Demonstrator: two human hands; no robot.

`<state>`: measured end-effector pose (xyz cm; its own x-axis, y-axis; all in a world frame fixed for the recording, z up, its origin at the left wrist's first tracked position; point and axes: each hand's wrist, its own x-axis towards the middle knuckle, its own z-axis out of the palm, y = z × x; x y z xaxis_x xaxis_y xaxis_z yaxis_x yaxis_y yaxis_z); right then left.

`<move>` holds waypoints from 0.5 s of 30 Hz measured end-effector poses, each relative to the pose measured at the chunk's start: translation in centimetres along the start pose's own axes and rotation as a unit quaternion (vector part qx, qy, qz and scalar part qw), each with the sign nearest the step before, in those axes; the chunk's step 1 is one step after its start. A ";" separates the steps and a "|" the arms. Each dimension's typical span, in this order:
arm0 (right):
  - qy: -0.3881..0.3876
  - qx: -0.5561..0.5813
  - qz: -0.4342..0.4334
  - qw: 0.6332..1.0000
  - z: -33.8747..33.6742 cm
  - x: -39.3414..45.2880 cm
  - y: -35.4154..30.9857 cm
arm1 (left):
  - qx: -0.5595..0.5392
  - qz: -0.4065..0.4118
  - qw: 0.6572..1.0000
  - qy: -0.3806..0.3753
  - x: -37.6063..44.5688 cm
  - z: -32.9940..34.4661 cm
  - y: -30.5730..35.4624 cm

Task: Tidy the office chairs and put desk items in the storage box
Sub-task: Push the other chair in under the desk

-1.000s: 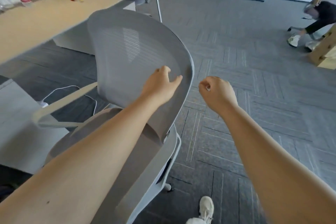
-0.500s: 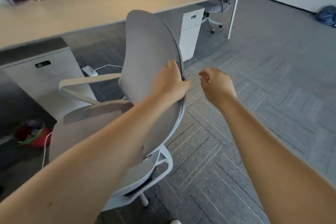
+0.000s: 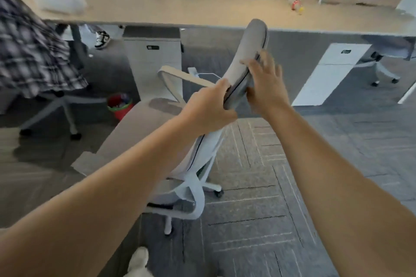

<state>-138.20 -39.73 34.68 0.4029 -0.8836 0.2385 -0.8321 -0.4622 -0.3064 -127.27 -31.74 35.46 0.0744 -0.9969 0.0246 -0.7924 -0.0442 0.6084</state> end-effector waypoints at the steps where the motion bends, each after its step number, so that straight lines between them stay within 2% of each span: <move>1: 0.001 -0.014 -0.029 0.999 -0.2 -0.2 0.2 | 0.000 -0.021 1.000 0.014 -0.7 0.3 0.3; 4: -0.003 -0.034 -0.106 0.994 -0.5 -1.2 0.2 | -0.004 -0.073 0.995 0.061 -2.9 0.7 1.2; 9: -0.022 -0.028 -0.170 0.985 -0.6 -3.1 -0.9 | 0.013 -0.139 0.979 0.146 -5.8 1.0 0.8; 15: 0.002 0.018 -0.250 0.968 -1.0 -6.0 -2.3 | 0.028 -0.202 0.950 0.236 -9.9 0.0 -0.7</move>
<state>-139.11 -33.27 34.84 0.7507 -0.5477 0.3694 -0.5191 -0.8349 -0.1830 -127.46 -21.87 34.79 0.6321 -0.7584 0.1587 -0.6712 -0.4335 0.6013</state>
